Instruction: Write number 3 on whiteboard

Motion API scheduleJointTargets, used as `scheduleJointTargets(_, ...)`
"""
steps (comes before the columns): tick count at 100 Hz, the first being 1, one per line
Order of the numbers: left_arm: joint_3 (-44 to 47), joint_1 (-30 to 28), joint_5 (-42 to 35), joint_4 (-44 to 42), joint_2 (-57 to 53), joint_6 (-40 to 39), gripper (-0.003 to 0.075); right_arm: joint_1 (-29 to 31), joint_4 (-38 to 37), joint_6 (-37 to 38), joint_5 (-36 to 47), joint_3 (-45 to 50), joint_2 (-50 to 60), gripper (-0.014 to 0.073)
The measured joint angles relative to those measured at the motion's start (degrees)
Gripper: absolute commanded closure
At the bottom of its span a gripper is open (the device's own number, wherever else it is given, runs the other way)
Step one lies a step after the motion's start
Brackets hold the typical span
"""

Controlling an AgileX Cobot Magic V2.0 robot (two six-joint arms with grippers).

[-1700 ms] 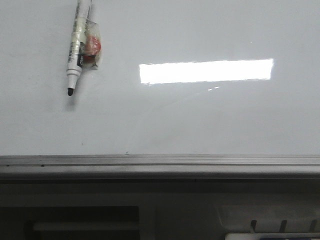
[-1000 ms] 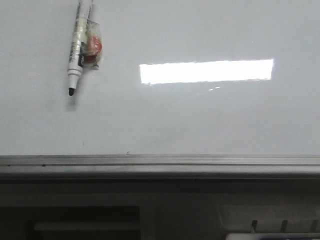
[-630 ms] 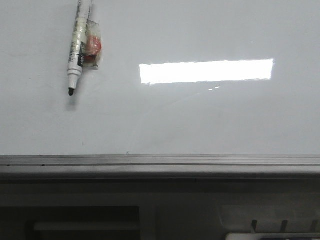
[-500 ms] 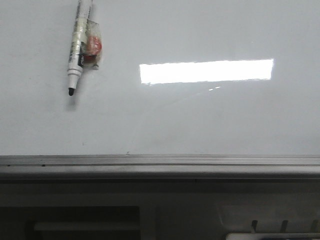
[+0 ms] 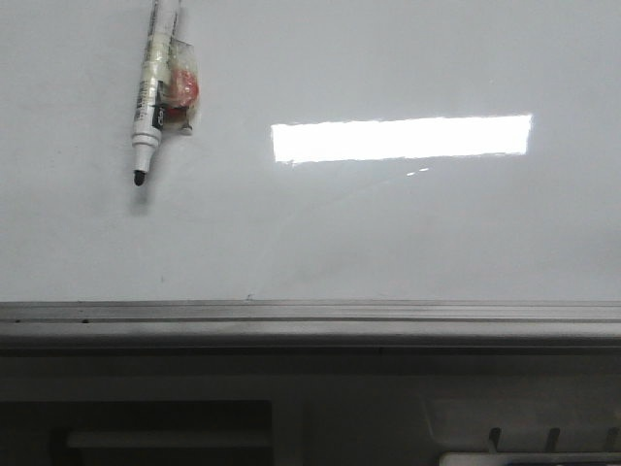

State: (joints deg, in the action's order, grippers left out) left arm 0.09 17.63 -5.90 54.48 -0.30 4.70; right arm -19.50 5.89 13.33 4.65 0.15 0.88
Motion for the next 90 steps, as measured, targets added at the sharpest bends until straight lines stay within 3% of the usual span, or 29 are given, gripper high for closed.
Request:
scheduleJointTargets(7, -0.09, 0.00, -1.07, 3.96, 0.00, -0.10, 0.0741, 0.00, 0.22, 0.11, -2.00, -1.24, -0.37, 0.0652)
scheduleJointTargets(16, -1.01, 0.00, 0.34, 2.21, 0.00, -0.10, 0.0741, 0.00, 0.21, 0.11, -6.09, -5.03, -2.44, 0.0602)
scheduleJointTargets(35, -14.44, -0.21, 11.26, -16.26, 8.53, -0.10, 0.0724, 0.00, -2.03, 0.11, -16.02, -17.19, -12.48, 0.0297)
scheduleJointTargets(45, -24.79, -0.21, 22.17, -24.70, 19.15, -0.10, 0.0604, 0.00, -3.61, 0.11, -18.76, -23.48, -19.72, 0.0188)
scheduleJointTargets(61, -38.38, -0.34, 36.72, -29.33, 37.24, 0.72, 0.0405, 0.00, -4.12, -0.11, -23.17, -32.26, -29.06, 0.0186)
scheduleJointTargets(76, -44.60, -0.34, 44.51, -28.18, 49.39, 5.14, 0.0391, 0.00, -4.19, -0.11, -25.84, -35.43, -32.48, 0.0186)
scheduleJointTargets(90, -46.64, 0.92, 46.11, -25.21, 56.40, 9.03, 0.0391, 0.00, -4.26, -0.11, -27.67, -35.55, -32.89, 0.0186)
